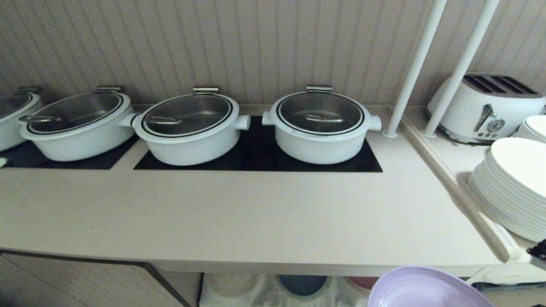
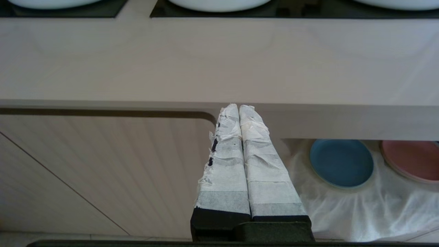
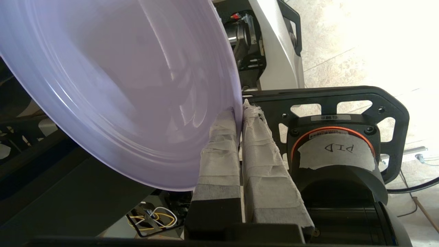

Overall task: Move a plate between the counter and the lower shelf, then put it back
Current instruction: Put the plate in the cupboard

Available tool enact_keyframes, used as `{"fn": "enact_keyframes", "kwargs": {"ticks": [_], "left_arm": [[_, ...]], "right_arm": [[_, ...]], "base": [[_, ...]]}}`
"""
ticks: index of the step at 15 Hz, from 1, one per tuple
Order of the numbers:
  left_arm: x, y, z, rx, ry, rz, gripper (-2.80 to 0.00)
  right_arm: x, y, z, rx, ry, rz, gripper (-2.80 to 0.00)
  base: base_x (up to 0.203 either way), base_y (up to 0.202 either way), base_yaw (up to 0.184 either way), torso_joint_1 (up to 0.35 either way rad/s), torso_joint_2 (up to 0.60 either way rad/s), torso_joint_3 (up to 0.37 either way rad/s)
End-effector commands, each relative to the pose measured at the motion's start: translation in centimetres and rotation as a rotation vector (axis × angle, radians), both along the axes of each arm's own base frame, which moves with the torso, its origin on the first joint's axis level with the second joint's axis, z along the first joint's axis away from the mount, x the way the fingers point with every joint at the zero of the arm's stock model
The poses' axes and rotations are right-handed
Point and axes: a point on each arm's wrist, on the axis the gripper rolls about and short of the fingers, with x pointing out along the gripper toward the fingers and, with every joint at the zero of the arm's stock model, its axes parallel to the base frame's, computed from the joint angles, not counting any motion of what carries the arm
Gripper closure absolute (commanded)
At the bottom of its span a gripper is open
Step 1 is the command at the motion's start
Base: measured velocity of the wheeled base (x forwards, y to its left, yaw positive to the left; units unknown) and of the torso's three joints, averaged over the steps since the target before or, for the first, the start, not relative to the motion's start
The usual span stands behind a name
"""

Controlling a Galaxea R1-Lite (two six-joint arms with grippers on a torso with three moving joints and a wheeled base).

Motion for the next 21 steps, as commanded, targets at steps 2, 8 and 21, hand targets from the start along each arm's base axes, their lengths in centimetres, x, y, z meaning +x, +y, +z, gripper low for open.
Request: {"fn": "enact_keyframes", "kwargs": {"ticks": [2,8,21], "left_arm": [[0.0,0.0,-0.01,0.0,0.0,0.0,0.0],[0.0,0.0,-0.01,0.0,0.0,0.0,0.0],[0.0,0.0,-0.01,0.0,0.0,0.0,0.0]], "right_arm": [[-0.29,-0.03,-0.01,0.0,0.014,-0.003,0.0],[-0.41,-0.04,0.03,0.001,0.012,-0.003,0.0],[-0.46,-0.05,-0.03,0.001,0.016,-0.001,0.0]], "base": [[0.0,0.0,0.0,-0.13,0.26,0.13],[0.0,0.0,0.0,-0.144,0.3,0.156],[0.0,0.0,0.0,-0.154,0.33,0.173]]}}
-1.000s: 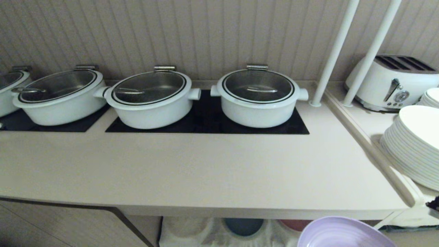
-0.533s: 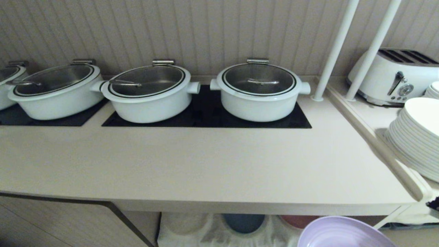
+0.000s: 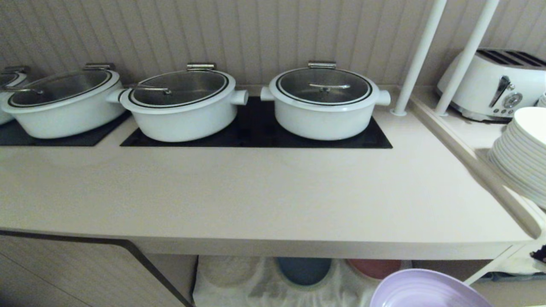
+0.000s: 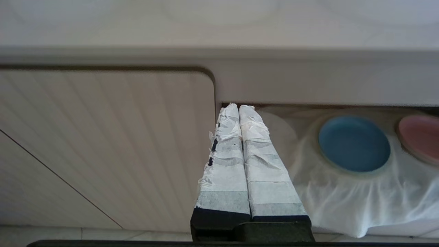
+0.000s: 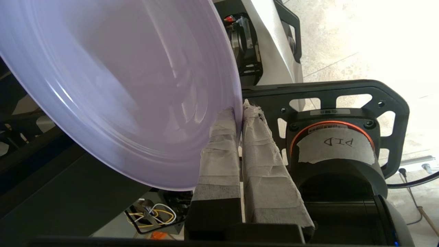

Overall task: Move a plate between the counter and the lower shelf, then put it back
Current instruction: Put the plate in the cupboard

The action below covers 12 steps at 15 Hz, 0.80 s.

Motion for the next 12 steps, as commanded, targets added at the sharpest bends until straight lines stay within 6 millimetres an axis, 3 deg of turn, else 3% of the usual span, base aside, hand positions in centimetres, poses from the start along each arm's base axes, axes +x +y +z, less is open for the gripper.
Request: {"fn": "enact_keyframes", "kwargs": {"ticks": [1,12], "left_arm": [[0.0,0.0,-0.01,-0.001,0.0,0.0,0.0],[0.0,0.0,-0.01,-0.001,0.0,0.0,0.0]], "right_arm": [[-0.05,0.0,-0.07,0.001,0.009,0.0,0.0],[-0.06,-0.01,-0.2,0.0,0.017,-0.003,0.0]], "base": [[0.0,0.0,0.0,-0.159,0.35,0.183],[0.0,0.0,0.0,-0.22,0.49,0.264]]}}
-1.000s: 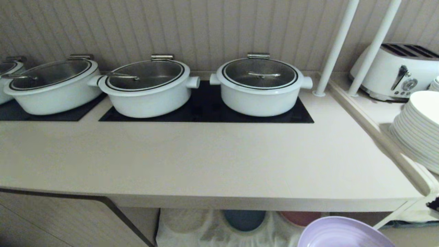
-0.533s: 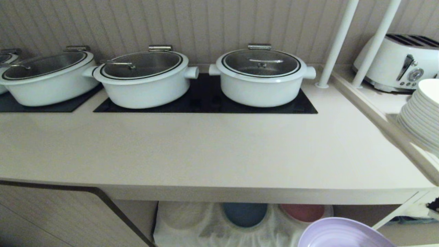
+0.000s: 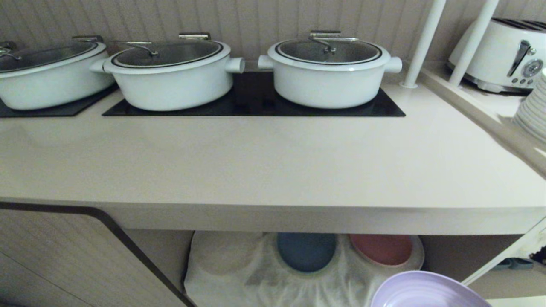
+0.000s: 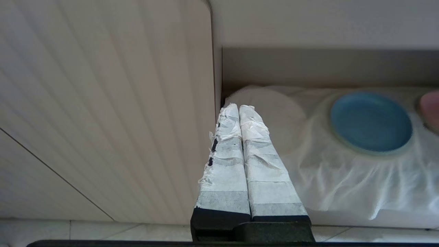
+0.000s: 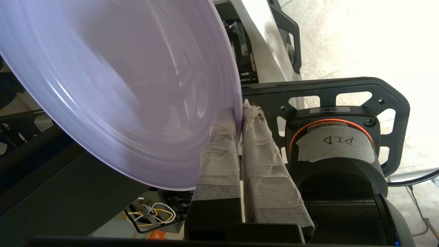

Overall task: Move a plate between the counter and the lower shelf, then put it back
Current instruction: Put the plate in the cupboard

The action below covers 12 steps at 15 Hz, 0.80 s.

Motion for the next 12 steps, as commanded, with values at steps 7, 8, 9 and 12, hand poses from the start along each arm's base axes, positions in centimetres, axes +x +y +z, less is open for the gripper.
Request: {"fn": "enact_keyframes", "kwargs": {"ticks": [7,8,9,12], "left_arm": [[0.0,0.0,-0.01,0.0,0.0,0.0,0.0],[0.0,0.0,-0.01,0.0,0.0,0.0,0.0],[0.0,0.0,-0.01,0.0,0.0,0.0,0.0],[0.0,0.0,-0.01,0.0,0.0,0.0,0.0]], "right_arm": [[-0.07,0.01,-0.04,0.002,0.007,-0.001,0.0],[-0.07,0.01,-0.04,0.002,0.007,0.0,0.0],[-0.07,0.01,-0.04,0.001,0.007,-0.001,0.0],[-0.07,0.01,-0.04,0.003,0.007,0.0,0.0]], "base": [[0.0,0.0,0.0,-0.218,0.51,0.286],[0.0,0.0,0.0,-0.201,0.49,0.286],[0.0,0.0,0.0,-0.198,0.5,0.284],[0.0,0.0,0.0,-0.188,0.49,0.282]]}}
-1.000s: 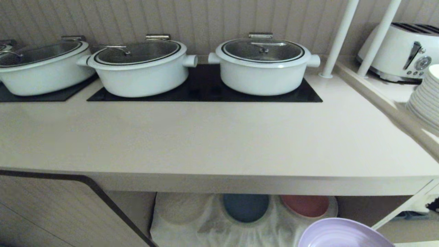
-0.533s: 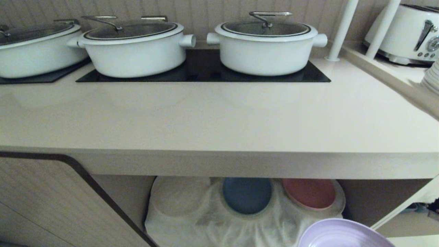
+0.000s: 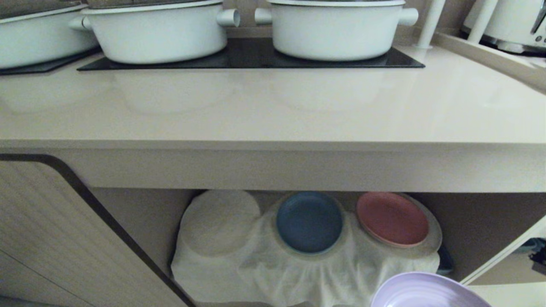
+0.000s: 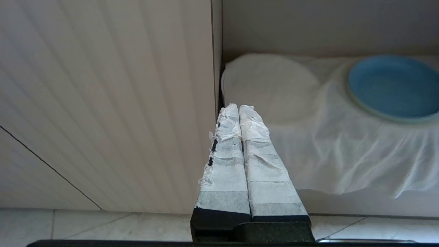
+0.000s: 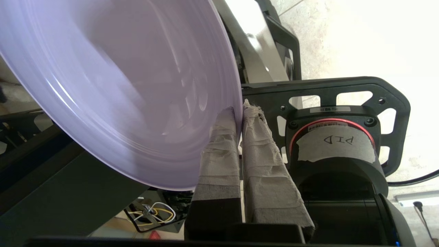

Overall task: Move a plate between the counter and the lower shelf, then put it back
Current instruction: Put the plate in the cupboard

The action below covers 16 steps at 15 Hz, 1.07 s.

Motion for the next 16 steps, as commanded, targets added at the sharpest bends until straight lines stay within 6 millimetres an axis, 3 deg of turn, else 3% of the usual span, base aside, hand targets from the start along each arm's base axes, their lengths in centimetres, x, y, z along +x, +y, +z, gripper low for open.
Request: {"fn": "enact_keyframes", "kwargs": {"ticks": [1,9,16], "left_arm": [[0.0,0.0,0.0,0.0,0.0,0.0,0.0],[0.0,0.0,0.0,0.0,0.0,0.0,0.0],[0.0,0.0,0.0,0.0,0.0,0.0,0.0]], "right_arm": [[-0.03,0.0,-0.01,0.002,0.005,-0.002,0.0],[-0.01,0.01,-0.03,0.002,0.007,-0.002,0.0],[0.03,0.01,0.02,0.002,0.004,-0.002,0.0]], "base": [[0.0,0.0,0.0,-0.181,0.48,0.289],[0.0,0.0,0.0,-0.142,0.46,0.31],[0.0,0.0,0.0,-0.022,0.09,0.067]]}}
